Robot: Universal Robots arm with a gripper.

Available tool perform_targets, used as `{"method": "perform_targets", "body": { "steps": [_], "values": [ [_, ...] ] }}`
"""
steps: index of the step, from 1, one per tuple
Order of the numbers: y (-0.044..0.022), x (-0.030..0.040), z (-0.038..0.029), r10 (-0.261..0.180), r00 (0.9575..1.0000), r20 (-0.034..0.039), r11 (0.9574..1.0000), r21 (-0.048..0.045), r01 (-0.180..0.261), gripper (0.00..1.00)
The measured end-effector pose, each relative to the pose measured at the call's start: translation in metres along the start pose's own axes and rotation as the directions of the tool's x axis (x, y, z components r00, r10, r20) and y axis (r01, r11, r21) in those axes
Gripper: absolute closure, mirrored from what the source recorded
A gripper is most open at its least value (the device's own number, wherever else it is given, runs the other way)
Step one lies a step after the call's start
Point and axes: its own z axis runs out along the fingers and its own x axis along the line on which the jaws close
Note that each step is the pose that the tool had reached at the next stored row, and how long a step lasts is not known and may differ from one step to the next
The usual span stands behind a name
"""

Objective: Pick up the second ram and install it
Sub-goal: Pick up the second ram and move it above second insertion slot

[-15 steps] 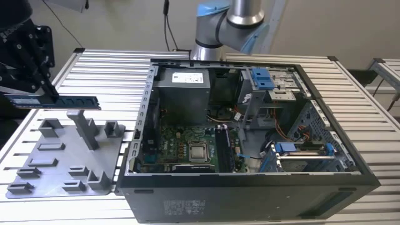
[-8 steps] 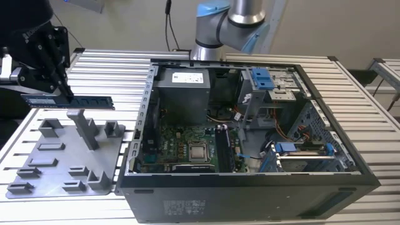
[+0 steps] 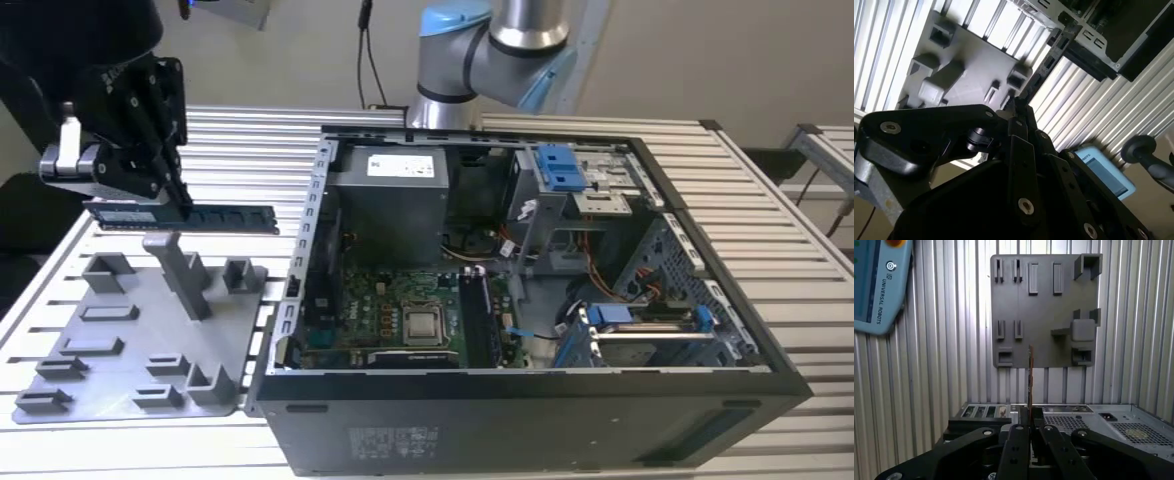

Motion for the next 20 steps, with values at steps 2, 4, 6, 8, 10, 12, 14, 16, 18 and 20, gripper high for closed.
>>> {"method": "perform_targets", "body": {
  "steps": [2,4,6,8,10,12,14,16,18,20],
  "values": [
    [-0.0059,-0.0001,0.0001,0.000,1.0000,0.0000,1.0000,0.0000,0.000,0.86],
    [-0.0115,-0.0002,0.0001,0.000,1.0000,0.0000,1.0000,0.0000,0.000,0.86],
    [-0.0174,-0.0002,0.0002,0.000,1.0000,0.0000,1.0000,0.0000,0.000,0.86],
    [-0.0237,-0.0003,0.0003,0.000,1.0000,-0.0001,1.0000,-0.0001,0.000,0.86],
    [-0.0304,-0.0004,0.0004,0.000,1.0000,0.0000,1.0000,0.0000,0.000,0.86],
    [-0.0372,-0.0005,0.0004,0.000,1.0000,0.0000,1.0000,0.0000,0.000,0.86],
    [-0.0441,-0.0006,0.0005,0.000,1.0000,0.0000,1.0000,0.0000,0.000,0.86],
    [-0.0508,-0.0007,0.0005,0.000,1.0000,-0.0001,1.0000,-0.0001,0.000,0.86],
    [-0.0576,-0.0007,0.0007,0.000,1.0000,0.0000,1.0000,0.0000,0.000,0.86],
    [-0.0647,-0.0008,0.0008,0.000,1.0000,0.0000,1.0000,0.0000,0.000,0.86]
  ]
}}
